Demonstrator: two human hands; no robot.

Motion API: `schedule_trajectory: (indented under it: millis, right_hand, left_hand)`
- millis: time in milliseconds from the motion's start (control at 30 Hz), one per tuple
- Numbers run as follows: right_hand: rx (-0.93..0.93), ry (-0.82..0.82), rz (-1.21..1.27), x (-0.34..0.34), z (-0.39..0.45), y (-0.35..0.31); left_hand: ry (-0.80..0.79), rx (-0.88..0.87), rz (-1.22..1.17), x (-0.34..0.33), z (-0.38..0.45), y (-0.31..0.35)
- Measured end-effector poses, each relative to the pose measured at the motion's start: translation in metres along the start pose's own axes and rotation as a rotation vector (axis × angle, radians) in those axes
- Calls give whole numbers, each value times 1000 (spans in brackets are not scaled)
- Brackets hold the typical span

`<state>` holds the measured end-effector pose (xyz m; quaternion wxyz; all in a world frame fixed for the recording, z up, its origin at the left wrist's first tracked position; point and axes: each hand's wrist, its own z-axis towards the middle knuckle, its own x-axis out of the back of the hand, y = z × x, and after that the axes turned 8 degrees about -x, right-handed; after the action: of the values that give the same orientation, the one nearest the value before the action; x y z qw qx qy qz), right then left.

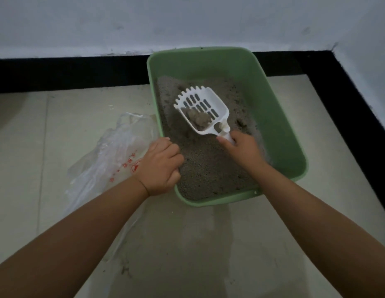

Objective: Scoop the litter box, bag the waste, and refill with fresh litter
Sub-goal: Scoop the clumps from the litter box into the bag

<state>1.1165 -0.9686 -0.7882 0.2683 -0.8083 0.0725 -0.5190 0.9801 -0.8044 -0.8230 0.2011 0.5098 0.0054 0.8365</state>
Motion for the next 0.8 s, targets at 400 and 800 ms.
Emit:
schedule_trajectory:
  millis: [400,800]
  right_hand:
    - [-36,-42,-235,36,-29,11]
    - [-15,-84,-225,39,-29,-7]
  left_hand:
    - [-100,-86,124,15,-2,1]
    - [-440,753,255,96,-45,-16]
